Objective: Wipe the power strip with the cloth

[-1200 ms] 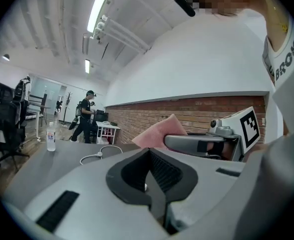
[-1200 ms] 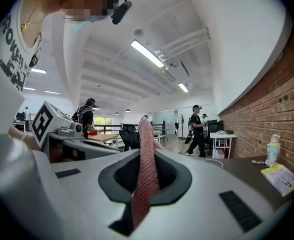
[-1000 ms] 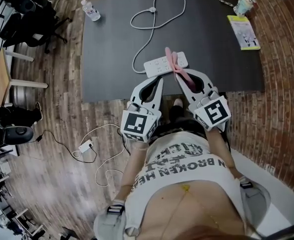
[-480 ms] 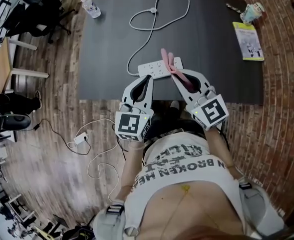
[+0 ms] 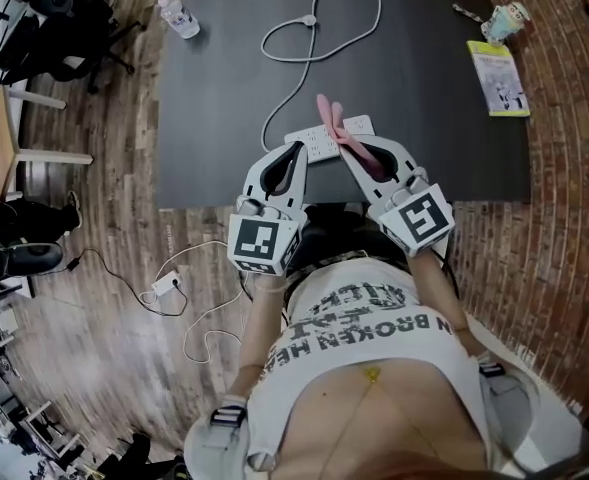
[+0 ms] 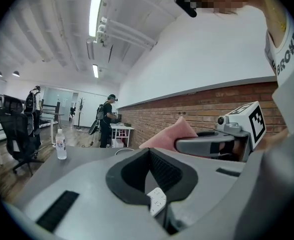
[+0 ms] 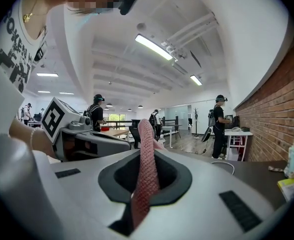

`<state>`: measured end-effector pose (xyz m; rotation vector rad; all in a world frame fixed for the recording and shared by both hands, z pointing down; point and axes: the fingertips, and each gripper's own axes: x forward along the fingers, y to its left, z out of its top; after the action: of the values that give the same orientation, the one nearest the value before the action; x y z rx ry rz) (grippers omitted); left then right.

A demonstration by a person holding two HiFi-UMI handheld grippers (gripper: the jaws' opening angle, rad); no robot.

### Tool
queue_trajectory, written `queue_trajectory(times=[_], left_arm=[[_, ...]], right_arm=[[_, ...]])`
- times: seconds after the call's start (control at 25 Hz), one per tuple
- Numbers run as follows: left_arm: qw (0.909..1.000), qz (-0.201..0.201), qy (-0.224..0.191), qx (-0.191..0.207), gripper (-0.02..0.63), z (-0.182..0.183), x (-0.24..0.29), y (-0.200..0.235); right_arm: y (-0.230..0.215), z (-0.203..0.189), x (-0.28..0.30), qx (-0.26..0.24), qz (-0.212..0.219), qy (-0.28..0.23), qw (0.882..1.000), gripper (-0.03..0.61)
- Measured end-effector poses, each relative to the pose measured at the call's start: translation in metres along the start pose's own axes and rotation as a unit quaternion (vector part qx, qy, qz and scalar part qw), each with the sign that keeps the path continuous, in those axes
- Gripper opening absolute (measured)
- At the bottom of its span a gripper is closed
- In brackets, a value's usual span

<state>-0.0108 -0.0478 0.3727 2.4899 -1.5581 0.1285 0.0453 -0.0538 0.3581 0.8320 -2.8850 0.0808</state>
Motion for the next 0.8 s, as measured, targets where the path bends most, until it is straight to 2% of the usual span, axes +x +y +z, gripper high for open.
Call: queue_trajectory(times=[0.48,0.8], left_arm=[[0.9989,-0.045,0.001,0.012,0.008,-0.008,-0.012,0.049],[0.9979,-0.064,0.003,0.005,0.008,-0.014,-0.007,0.052]], right_arm=[[0.023,-0.008,0.055,-0.014,-0.025,0.017,0.999,0.017],[0.022,-0.017,0.064,-0.012,-0.031,0.026,0.999,0.017]])
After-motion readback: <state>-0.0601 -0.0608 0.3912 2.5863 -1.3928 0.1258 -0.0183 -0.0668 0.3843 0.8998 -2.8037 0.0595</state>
